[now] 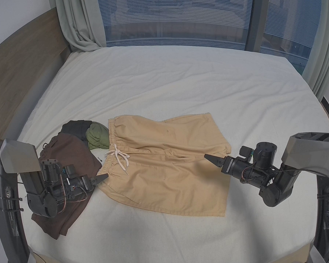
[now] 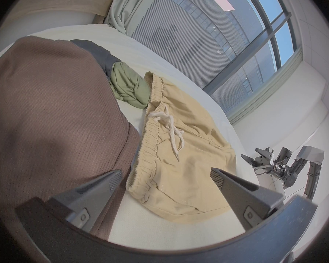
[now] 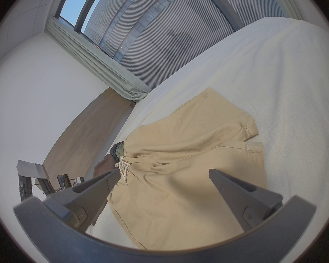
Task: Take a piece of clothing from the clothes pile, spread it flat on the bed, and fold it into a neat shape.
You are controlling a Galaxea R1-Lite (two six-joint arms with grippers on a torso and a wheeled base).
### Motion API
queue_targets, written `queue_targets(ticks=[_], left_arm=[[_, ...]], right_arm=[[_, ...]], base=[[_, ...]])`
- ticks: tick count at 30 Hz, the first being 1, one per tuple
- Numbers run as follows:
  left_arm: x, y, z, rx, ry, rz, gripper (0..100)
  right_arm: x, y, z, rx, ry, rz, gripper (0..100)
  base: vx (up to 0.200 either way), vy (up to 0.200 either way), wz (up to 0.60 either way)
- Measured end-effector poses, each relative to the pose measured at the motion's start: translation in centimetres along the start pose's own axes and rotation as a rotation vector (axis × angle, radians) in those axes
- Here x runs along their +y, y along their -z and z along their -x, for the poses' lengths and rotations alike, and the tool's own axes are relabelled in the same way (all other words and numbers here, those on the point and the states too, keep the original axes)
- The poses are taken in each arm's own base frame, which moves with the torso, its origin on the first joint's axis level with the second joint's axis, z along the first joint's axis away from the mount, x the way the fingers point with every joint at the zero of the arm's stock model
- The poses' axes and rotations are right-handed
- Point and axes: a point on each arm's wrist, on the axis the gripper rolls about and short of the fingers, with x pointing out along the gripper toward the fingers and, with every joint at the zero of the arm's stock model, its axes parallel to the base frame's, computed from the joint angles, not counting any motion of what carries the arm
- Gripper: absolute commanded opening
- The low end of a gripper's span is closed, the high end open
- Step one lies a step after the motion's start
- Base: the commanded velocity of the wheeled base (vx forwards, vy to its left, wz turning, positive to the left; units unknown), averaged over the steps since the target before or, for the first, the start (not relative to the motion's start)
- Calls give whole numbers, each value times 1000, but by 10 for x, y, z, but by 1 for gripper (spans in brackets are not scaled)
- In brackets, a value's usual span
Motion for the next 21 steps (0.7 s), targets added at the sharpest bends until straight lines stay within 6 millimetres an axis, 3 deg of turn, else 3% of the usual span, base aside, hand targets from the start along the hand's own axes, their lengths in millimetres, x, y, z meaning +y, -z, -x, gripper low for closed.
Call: queue_targets(ticks=[15,16,21], left_arm=[[2,9,-6,29,1,11,100],[2,9,-6,29,1,11,0],[3,9,-8,25,1,8,0]], right_arm=[[0,0,0,-1,-1,1,100],[0,0,0,-1,-1,1,100],[0,0,0,-2,0,1,100]], base=[[0,0,0],[0,0,0],[0,0,0]])
